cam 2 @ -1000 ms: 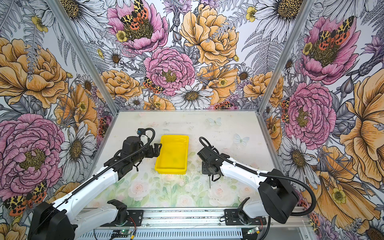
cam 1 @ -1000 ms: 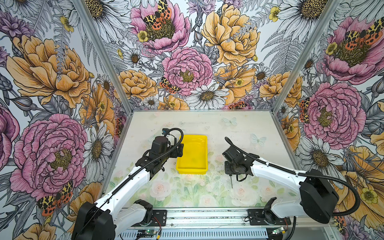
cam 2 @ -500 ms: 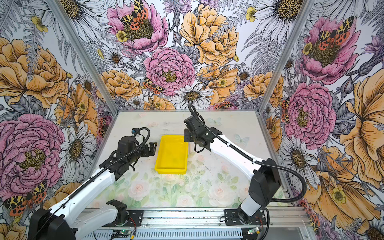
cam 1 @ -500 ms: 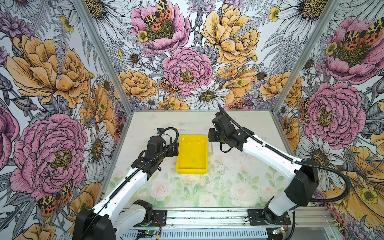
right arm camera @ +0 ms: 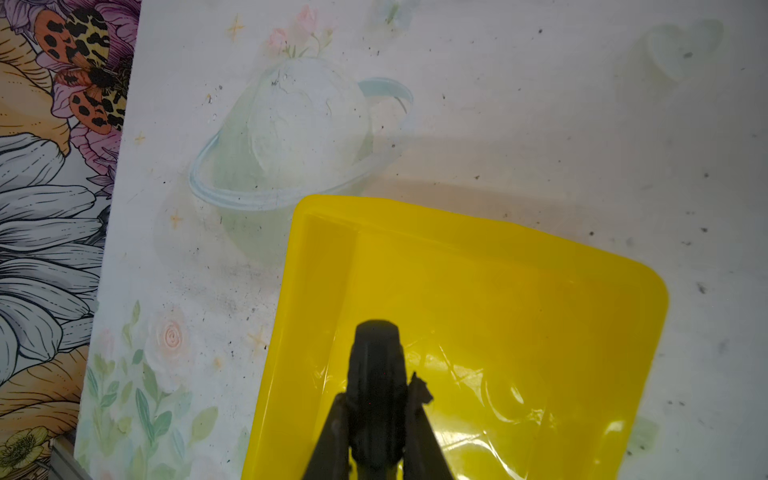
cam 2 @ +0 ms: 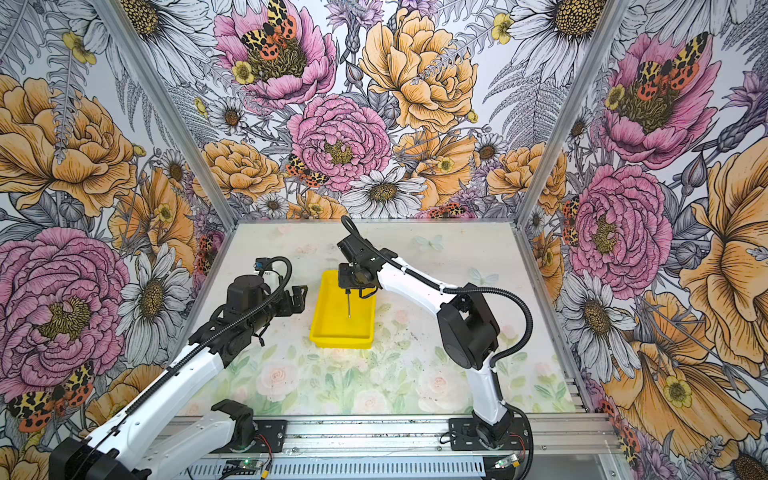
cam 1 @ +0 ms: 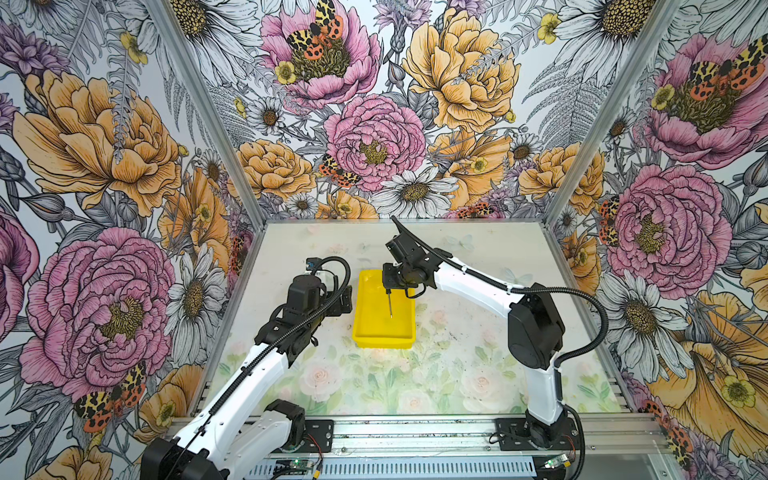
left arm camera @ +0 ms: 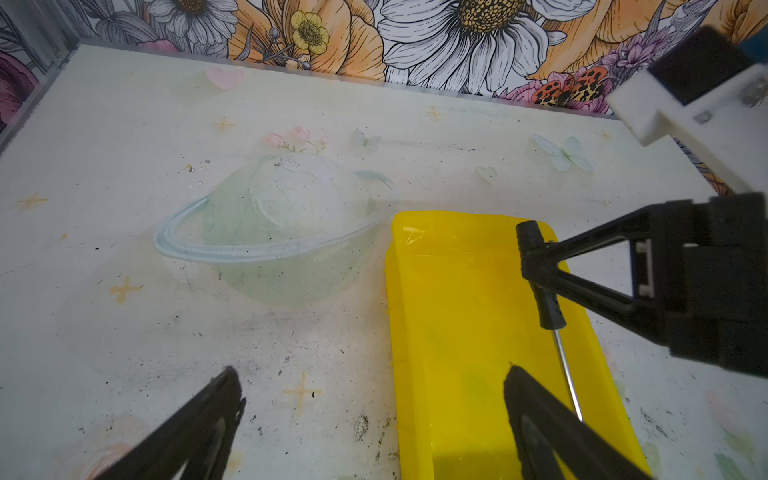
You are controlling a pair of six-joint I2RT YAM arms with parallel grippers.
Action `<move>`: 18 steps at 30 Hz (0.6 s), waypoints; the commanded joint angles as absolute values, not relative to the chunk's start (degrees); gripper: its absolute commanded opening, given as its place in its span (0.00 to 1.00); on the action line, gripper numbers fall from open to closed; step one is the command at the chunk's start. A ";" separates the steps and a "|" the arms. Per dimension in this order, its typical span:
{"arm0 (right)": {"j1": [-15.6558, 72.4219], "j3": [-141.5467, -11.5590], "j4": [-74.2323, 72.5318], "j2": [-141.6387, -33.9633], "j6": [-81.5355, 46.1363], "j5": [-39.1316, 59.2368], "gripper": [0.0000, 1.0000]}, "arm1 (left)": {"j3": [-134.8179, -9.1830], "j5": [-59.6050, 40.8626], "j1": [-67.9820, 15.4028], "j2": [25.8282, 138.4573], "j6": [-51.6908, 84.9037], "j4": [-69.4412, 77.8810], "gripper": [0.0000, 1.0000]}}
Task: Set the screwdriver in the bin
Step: 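Carry the screwdriver with the right gripper over the yellow bin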
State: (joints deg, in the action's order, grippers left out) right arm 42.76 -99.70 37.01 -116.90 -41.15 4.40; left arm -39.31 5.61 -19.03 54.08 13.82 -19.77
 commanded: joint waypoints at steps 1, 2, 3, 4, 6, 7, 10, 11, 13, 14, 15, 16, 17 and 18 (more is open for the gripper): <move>43.31 -103.03 36.65 -119.36 -42.16 6.58 0.00 | -38.87 7.03 -18.70 53.88 14.85 -20.43 0.99; 43.41 -103.40 36.63 -120.14 -42.12 6.68 0.00 | -38.85 6.94 -18.41 53.88 14.95 -20.48 0.99; 43.50 -103.40 36.65 -120.71 -42.13 6.45 0.00 | -38.74 6.75 -18.25 53.90 15.09 -20.48 0.99; 43.55 -103.32 36.54 -121.12 -42.22 6.20 0.00 | -38.76 6.54 -18.03 53.96 15.32 -20.47 0.99; 43.63 -103.18 36.52 -122.45 -42.78 6.52 0.00 | -38.58 6.20 -17.86 54.05 15.62 -20.45 0.99; 43.64 -103.18 36.54 -123.18 -43.04 6.88 0.00 | -38.49 6.15 -17.93 54.12 15.77 -20.34 0.99; 43.69 -103.91 36.48 -124.78 -43.83 7.65 0.00 | -38.54 6.07 -18.02 54.39 15.58 -20.37 0.99; 43.82 -104.06 36.41 -125.13 -43.95 7.56 0.00 | -38.63 6.20 -17.94 54.53 15.37 -20.52 0.99; 43.95 -104.29 36.47 -125.88 -44.27 7.81 0.00 | -38.80 6.46 -17.84 54.66 14.99 -20.68 0.99; 43.91 -104.20 36.47 -126.37 -44.67 7.94 0.00 | -38.83 6.67 -17.84 54.59 14.99 -20.70 0.99; 43.93 -104.07 36.56 -126.67 -44.87 7.85 0.00 | -38.78 6.81 -17.85 54.57 14.92 -20.65 0.99; 43.93 -104.13 36.51 -127.01 -44.94 7.66 0.00 | -38.77 6.87 -17.87 54.58 14.99 -20.57 0.99; 43.88 -104.06 36.50 -127.26 -44.96 7.41 0.00 | -38.76 6.89 -17.85 54.58 14.99 -20.56 0.99; 43.90 -104.21 36.56 -127.61 -45.04 7.23 0.00 | -38.68 6.94 -17.85 54.49 15.08 -20.52 0.99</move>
State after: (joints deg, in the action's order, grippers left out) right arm 43.59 -102.19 36.97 -126.30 -43.99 7.40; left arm -39.31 5.61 -18.33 54.63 14.90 -20.40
